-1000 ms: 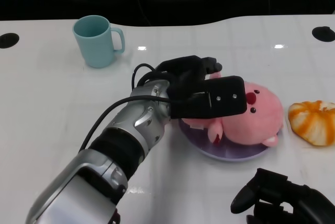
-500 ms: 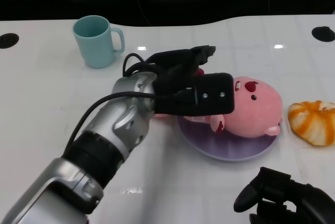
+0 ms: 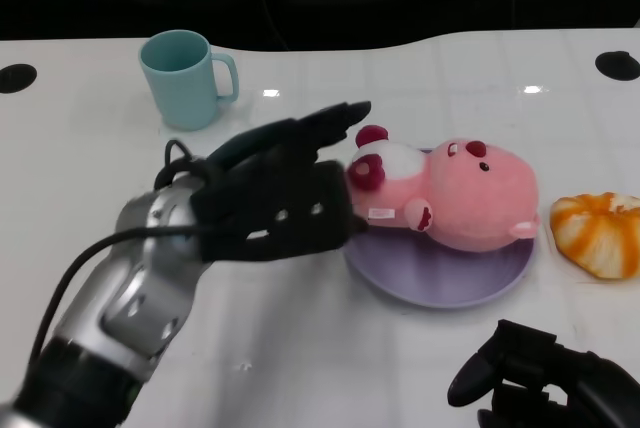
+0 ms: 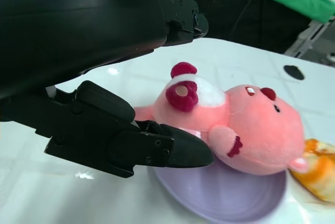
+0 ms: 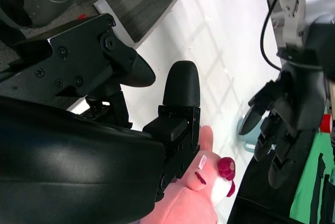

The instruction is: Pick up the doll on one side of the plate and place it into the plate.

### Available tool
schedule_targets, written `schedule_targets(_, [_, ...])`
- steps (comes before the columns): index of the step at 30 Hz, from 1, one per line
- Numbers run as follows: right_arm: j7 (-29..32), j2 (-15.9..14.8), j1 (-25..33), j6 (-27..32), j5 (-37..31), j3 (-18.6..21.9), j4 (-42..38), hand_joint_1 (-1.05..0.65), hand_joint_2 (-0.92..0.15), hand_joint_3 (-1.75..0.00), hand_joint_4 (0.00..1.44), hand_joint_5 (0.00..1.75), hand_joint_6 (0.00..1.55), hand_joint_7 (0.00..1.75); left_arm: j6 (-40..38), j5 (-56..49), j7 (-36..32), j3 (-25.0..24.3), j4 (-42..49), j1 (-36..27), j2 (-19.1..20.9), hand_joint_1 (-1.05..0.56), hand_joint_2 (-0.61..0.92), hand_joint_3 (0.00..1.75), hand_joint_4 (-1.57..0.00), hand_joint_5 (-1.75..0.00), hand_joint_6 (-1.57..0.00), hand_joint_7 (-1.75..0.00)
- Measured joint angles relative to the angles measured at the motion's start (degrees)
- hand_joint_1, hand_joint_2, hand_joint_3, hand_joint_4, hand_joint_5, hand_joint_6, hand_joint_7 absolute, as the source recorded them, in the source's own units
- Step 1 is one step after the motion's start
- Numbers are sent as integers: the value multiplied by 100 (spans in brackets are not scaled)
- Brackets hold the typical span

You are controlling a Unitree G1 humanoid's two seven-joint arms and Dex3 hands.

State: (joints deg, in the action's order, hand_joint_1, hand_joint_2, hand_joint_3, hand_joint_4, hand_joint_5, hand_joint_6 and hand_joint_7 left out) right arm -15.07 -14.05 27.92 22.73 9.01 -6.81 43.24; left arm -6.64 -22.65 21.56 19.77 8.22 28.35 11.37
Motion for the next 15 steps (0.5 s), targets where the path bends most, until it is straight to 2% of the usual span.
schedule_targets(1, [-1,-1,1,0,1,6,-1,-12,-64,-107,64,175,49,140,105,141,-12,-93,-59,-156,-5,-68,92,25,-20,-16,-13,-7])
schedule_targets(2, [-3,-1,-5,0,1,7,-1,-12,-64,-107,64,175,49,140,193,286,-38,-200,-114,-306,-12,-68,92,26,-15,-33,-16,-8])
schedule_targets(3, [-4,-2,-3,0,1,8,-1,-12,-64,-107,64,175,49,140,254,386,-79,-292,-189,-435,-13,-67,92,27,-6,-59,-20,-10])
schedule_targets(6, [-7,-3,-13,2,3,12,-3,-12,-64,-106,64,175,49,140,522,772,-216,-567,-420,-798,-82,-61,92,21,-4,-93,-33,-18])
schedule_targets(9, [-8,-6,-26,9,1,12,-7,-12,-64,-106,65,175,50,140,576,1155,-361,-792,-802,-1203,-282,-55,92,16,-11,-103,-43,-23])
schedule_targets(15, [-21,-25,-30,15,0,14,-18,-11,-64,-107,65,175,50,139,185,1993,-408,-1102,-1792,-2171,-606,-47,92,19,-26,-108,-56,-31])
